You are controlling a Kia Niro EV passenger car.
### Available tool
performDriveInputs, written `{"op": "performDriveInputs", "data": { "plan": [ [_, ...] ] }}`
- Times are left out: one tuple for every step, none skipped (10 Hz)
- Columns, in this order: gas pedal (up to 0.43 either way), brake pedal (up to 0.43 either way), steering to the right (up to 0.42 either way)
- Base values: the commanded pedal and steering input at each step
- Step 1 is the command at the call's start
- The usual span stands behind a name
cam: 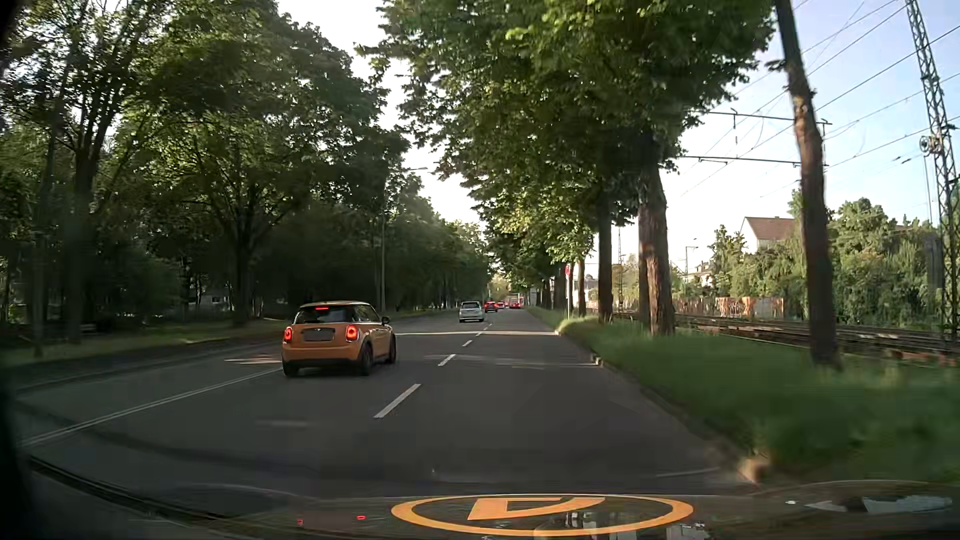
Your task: Follow the waypoints while adhering to traffic rules and regulations
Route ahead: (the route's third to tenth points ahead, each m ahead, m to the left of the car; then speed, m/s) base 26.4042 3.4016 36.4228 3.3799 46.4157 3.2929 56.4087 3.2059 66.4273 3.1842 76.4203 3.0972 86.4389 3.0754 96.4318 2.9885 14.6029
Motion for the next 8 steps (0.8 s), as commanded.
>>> {"op": "performDriveInputs", "data": {
  "plan": [
    [0.118, 0.000, -0.001],
    [0.110, 0.000, -0.001],
    [0.110, 0.000, 0.000],
    [0.110, 0.000, -0.001],
    [0.110, 0.000, 0.000],
    [0.110, 0.000, -0.001],
    [0.110, 0.000, -0.001],
    [0.110, 0.000, -0.001]
  ]
}}
